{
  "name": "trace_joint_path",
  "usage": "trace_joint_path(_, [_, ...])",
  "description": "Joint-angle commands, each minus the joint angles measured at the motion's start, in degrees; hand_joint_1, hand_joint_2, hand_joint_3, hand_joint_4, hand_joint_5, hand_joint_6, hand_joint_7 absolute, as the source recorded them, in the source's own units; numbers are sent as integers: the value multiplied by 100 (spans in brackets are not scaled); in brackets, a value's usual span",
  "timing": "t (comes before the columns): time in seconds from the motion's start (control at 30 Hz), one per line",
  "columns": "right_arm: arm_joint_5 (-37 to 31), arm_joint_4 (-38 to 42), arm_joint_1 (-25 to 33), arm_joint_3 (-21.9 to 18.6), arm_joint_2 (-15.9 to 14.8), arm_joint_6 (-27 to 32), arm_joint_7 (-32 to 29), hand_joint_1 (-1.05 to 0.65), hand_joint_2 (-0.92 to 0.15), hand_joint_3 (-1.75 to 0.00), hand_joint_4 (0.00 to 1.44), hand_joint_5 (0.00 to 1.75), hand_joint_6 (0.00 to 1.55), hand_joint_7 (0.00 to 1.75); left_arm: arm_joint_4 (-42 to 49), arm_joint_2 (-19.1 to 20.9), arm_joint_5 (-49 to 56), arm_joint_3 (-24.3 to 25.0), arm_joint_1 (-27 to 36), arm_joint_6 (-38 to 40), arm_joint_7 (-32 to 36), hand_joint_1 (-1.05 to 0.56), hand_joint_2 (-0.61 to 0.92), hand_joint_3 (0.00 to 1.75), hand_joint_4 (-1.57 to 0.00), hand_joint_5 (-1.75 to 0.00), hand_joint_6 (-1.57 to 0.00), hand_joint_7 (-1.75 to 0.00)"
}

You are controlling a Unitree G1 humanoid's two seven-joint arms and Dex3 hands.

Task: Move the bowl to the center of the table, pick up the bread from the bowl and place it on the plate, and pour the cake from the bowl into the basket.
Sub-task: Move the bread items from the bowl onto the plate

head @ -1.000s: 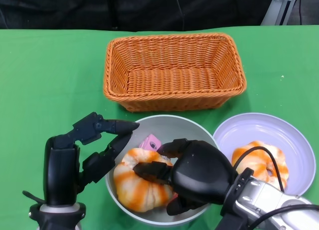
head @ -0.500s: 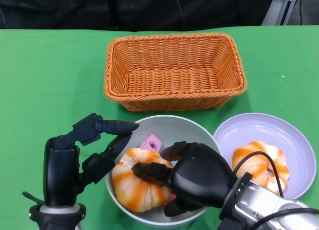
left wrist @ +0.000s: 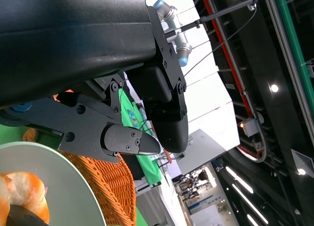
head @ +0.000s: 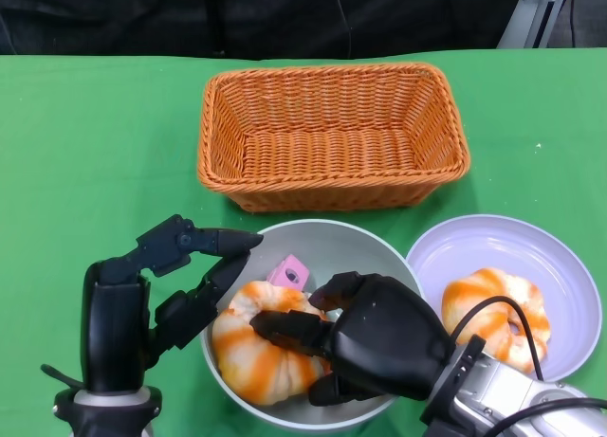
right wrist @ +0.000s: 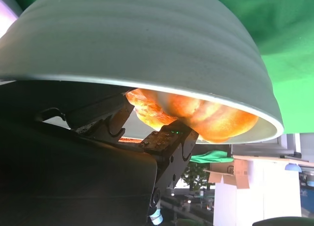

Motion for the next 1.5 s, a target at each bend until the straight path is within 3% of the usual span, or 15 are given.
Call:
trace_joint_path(0.03, [78, 459, 121, 128, -91, -390, -55, -34, -88, 0, 102, 24, 99, 5, -38, 43, -34, 23, 45, -44, 55, -24, 92, 20, -84, -98, -99, -53])
trace_joint_path(0.17, [86, 754, 35, 167, -22, -627, -489, -30, -87, 0, 108, 28, 107, 6, -40, 33, -88, 6, 54, -52, 33, -23, 92, 20, -84, -97, -100, -52])
trace_joint_path(0.63, [194, 1016, -74, 175, 61, -897, -607, -30, -89, 0, 111, 35, 114, 3, -35, 15, -132, -16, 75, -68, 26, -18, 92, 22, -85, -97, -101, -51])
trace_joint_path(0.7, [199, 1061, -90, 171, 77, -920, -641, -29, -88, 0, 102, 57, 115, 2, -45, 19, -119, -16, 84, -53, 25, -19, 92, 22, -84, -97, -101, -51])
trace_joint_path(0.8, [205, 1172, -124, 166, 115, -1000, -824, -29, -87, 0, 98, 66, 116, 1, -37, 28, -93, -6, 83, -59, 36, -21, 92, 22, -84, -96, -100, -50])
trace_joint_path(0.9, [256, 1297, -172, 158, 154, -1082, -897, -28, -87, 0, 88, 90, 115, 1, -15, 39, -80, 11, 74, -64, 46, -21, 92, 21, -84, -96, -101, -50])
trace_joint_path(1.17, [377, 1403, -292, 85, 139, -1326, -1072, -29, -87, 0, 88, 90, 116, 1, -1, 47, -137, 7, 71, -78, 15, -22, 92, 20, -85, -97, -101, -50])
trace_joint_path(1.27, [452, 1492, -344, 22, 145, -1468, -1200, -27, -86, 0, 84, 120, 119, 2, 15, 44, -129, 14, 66, -76, 26, -21, 92, 20, -85, -97, -101, -50])
trace_joint_path(1.5, [464, 1623, -397, -72, 150, -1631, -1410, -25, -89, 0, 82, 126, 120, 2, 73, 48, -150, 18, 30, -111, 23, -20, 92, 20, -85, -96, -102, -49])
